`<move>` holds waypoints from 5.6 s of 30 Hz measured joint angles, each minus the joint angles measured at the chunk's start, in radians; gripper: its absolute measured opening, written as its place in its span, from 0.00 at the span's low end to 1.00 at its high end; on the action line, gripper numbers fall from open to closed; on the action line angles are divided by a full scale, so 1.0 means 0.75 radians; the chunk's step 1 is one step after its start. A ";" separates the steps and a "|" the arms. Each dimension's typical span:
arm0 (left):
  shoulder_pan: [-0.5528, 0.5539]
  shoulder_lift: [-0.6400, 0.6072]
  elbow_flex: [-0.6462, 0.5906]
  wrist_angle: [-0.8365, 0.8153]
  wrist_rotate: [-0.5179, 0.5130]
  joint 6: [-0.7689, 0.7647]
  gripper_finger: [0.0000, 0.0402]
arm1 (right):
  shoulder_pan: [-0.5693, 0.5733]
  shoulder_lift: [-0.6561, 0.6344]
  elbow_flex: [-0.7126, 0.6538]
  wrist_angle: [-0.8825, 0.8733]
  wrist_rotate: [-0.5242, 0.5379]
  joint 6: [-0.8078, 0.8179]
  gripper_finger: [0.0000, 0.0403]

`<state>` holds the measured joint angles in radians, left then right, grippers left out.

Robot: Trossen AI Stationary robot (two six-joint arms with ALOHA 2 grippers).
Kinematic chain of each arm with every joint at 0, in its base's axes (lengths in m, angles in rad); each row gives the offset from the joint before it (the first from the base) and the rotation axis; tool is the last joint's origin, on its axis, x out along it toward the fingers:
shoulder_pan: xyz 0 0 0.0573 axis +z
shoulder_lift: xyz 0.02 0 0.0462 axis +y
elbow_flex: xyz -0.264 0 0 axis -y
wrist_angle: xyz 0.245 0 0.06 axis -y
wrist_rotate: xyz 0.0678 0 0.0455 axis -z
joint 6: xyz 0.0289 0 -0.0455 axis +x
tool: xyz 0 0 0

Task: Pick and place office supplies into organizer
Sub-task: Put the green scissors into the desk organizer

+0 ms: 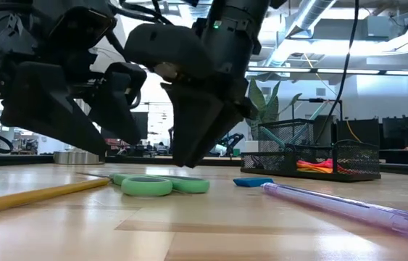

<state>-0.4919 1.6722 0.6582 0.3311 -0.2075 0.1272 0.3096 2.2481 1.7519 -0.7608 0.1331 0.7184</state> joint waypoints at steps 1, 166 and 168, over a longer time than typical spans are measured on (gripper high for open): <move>0.000 0.000 0.000 -0.007 -0.006 0.000 0.45 | -0.001 -0.001 0.001 -0.007 0.000 0.011 0.22; 0.869 0.933 1.302 1.648 0.806 0.006 0.05 | 0.726 -0.700 -0.331 -1.080 0.875 1.103 0.27; 0.873 0.988 1.358 1.640 0.768 -0.035 0.05 | 0.723 -0.700 -0.340 -1.081 0.791 1.117 0.27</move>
<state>0.1630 2.4131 1.6766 1.5609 0.3684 0.1010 0.8515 1.7233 1.4971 -1.5716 0.7267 1.5564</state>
